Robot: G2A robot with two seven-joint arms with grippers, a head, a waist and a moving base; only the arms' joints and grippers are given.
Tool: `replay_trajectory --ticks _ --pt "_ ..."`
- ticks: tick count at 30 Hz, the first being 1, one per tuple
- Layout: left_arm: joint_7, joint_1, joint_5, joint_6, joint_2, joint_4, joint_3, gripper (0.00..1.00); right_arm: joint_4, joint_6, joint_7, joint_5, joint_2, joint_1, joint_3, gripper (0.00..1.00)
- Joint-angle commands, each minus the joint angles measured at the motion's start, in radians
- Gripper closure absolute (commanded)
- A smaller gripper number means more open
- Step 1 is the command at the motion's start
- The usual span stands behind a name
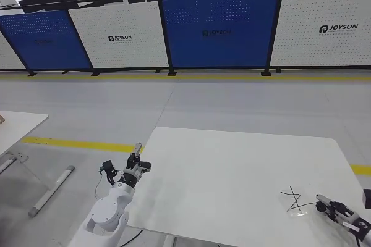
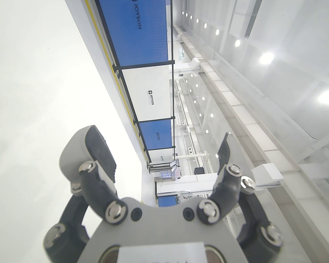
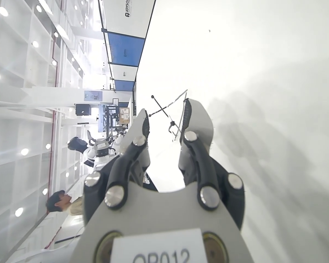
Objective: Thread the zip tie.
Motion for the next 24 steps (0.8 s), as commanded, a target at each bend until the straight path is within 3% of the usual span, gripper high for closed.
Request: replay_trajectory --ticks 1,9,20,24 --pt "0.0 0.0 0.0 0.0 0.0 0.0 0.0 0.0 -0.002 0.003 0.0 -0.003 0.001 0.0 -0.003 0.73" --pt "0.0 0.0 0.0 0.0 0.0 0.0 0.0 0.0 -0.01 0.01 0.004 -0.011 0.005 -0.003 -0.013 0.7" --pt "0.0 0.0 0.0 0.0 0.0 0.0 0.0 0.0 -0.024 0.02 0.02 -0.029 0.011 -0.006 -0.026 0.76" --pt "0.0 0.0 0.0 0.0 0.0 0.0 0.0 0.0 -0.023 0.025 0.028 -0.037 0.014 0.0 -0.031 0.74"
